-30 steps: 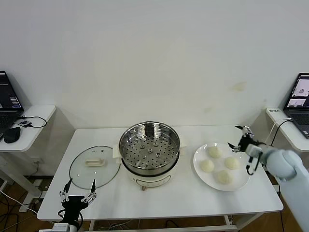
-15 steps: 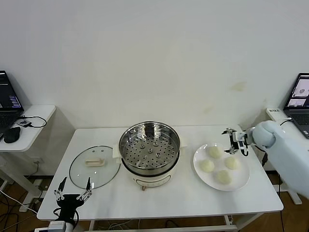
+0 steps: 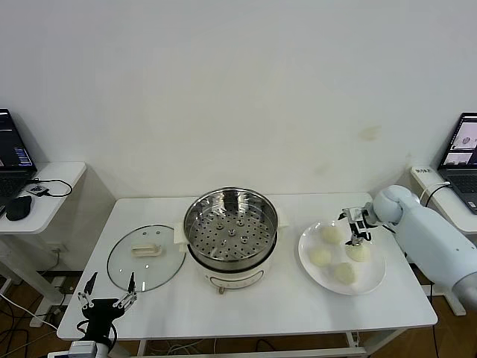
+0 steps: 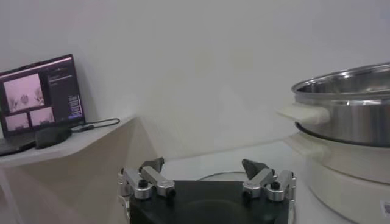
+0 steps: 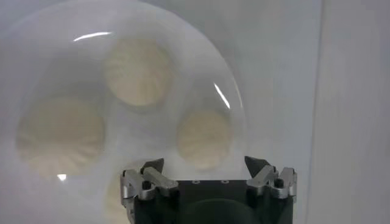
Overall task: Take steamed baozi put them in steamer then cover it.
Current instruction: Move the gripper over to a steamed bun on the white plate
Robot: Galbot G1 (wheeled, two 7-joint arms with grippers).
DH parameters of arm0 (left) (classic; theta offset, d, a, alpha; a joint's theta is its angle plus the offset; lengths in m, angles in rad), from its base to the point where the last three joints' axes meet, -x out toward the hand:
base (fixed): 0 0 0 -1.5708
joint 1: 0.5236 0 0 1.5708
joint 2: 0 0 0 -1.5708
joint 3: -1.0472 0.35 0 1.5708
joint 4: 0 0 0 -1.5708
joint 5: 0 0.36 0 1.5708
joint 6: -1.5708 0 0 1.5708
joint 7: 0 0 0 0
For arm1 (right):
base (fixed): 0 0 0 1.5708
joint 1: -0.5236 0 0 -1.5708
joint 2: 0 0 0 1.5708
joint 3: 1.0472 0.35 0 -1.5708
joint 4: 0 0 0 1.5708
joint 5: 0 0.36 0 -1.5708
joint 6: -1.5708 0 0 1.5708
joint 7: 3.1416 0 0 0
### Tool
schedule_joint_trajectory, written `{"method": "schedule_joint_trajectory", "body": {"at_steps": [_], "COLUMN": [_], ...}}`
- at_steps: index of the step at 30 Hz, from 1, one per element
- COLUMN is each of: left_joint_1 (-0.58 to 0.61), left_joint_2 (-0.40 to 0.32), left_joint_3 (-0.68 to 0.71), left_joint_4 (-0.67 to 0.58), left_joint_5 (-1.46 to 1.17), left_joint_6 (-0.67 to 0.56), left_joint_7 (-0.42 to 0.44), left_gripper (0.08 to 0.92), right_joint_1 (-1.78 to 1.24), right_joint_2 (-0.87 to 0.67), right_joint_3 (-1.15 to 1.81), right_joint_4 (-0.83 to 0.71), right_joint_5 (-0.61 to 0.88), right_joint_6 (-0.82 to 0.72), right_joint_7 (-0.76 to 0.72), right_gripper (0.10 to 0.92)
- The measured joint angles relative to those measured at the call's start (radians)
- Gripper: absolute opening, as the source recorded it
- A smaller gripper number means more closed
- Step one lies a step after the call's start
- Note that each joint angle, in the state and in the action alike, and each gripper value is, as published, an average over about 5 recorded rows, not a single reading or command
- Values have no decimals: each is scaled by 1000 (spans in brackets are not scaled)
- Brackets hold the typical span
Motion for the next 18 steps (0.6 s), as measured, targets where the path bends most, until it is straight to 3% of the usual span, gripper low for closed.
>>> {"method": "schedule_joint_trajectory", "body": {"at_steps": [9, 18], "left_joint_1": [-1, 3], "left_joint_2": [1, 0], "left_joint_3": [-5, -8], "left_joint_4": [0, -2], "left_joint_5": [1, 7], "left_joint_6": [-4, -10], "left_joint_7": [1, 5], "left_gripper": [823, 823], "right_joint_1": [10, 17], "right_joint_2": [71, 116], "right_joint_3": [1, 9], "right_joint_4": [-81, -130], "right_joint_5": [-41, -71], "right_joint_6": [10, 10], "right_joint_7": [19, 23], "right_gripper": [806, 686]}}
